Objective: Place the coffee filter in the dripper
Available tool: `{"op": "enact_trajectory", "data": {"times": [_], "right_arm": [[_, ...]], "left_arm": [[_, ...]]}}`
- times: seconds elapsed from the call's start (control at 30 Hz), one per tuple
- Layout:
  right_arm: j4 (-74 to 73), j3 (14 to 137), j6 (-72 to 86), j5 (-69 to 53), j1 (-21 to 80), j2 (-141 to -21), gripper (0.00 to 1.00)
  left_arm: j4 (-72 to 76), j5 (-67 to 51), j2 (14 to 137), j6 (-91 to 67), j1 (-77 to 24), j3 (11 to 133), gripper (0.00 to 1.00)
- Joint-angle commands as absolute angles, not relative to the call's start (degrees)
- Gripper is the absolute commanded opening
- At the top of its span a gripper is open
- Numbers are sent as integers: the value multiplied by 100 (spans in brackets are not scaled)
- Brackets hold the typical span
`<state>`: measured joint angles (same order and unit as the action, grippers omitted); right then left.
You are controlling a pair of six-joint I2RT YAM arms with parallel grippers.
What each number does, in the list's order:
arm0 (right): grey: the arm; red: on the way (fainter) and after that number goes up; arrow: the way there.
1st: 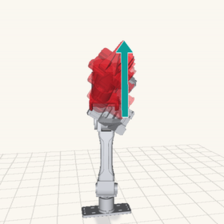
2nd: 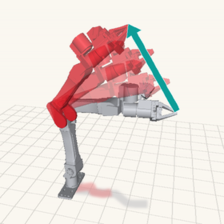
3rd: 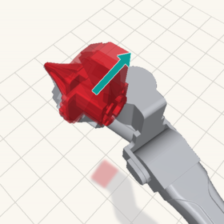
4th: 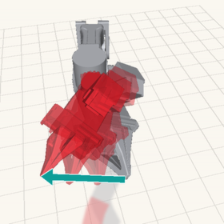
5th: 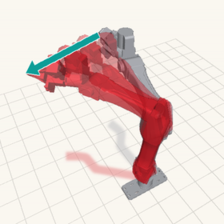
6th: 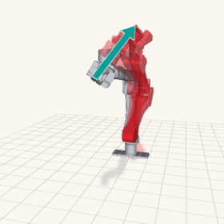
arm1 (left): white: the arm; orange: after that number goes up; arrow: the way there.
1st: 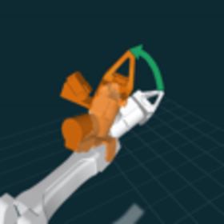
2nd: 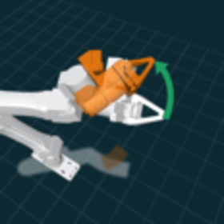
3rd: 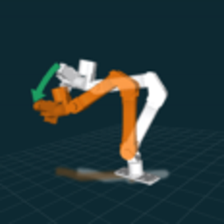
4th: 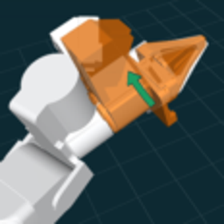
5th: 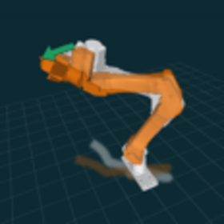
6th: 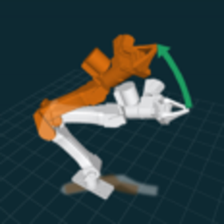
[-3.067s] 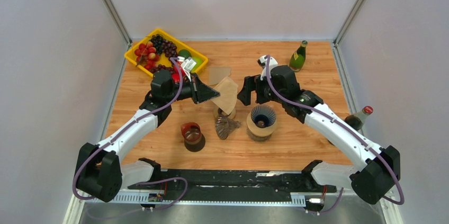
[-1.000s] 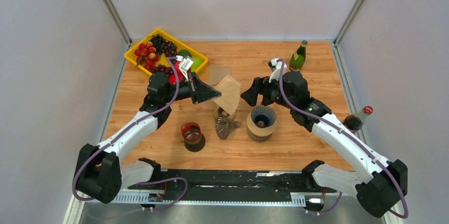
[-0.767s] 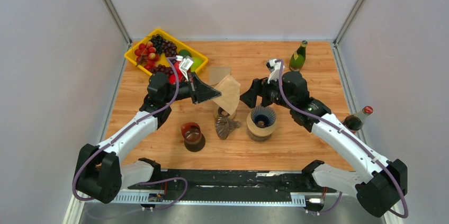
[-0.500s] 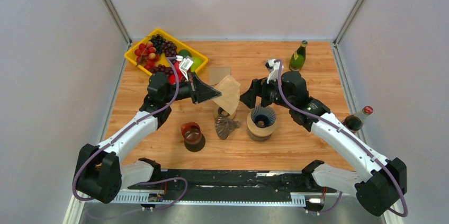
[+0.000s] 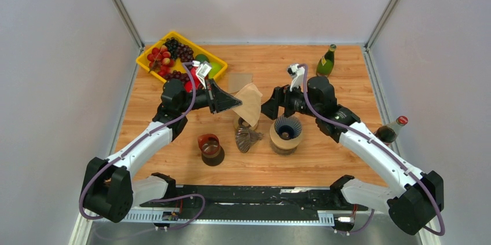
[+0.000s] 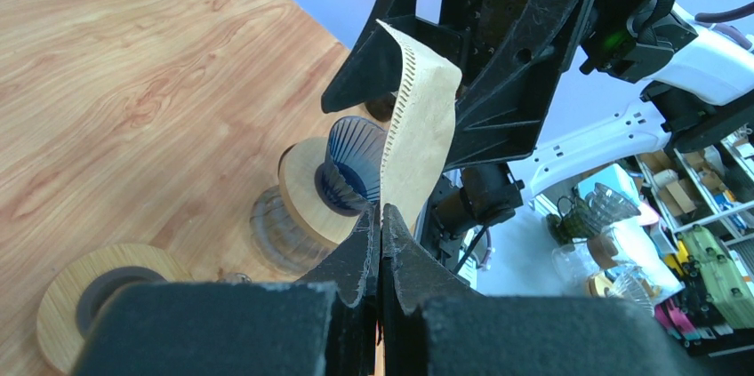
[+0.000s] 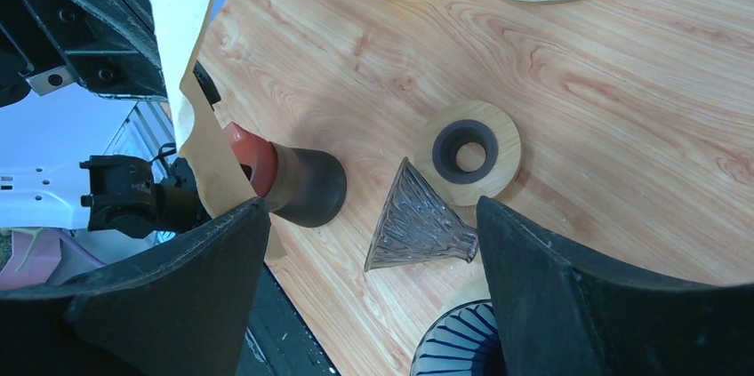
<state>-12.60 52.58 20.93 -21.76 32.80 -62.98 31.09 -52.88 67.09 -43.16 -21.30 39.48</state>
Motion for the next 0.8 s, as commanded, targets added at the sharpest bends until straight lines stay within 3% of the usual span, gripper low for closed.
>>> {"op": "enact_trajectory", "data": {"times": [0.0,0.23,0.77], "right_arm": [[-997,5442,2114,-2078,3269,-6249,89],[-1535,5331,2127,-654,3261,-5893,91],[-1426,5503,2039,-1846,3261,-6103,91]], "left_arm": [[3214,-5370,6608,-4198,-2131,4037,0],[3010,-5332,6517,-4065,-2133,4080,0],[2888,-5258,6508,-3984,-2130,4120,0]]}}
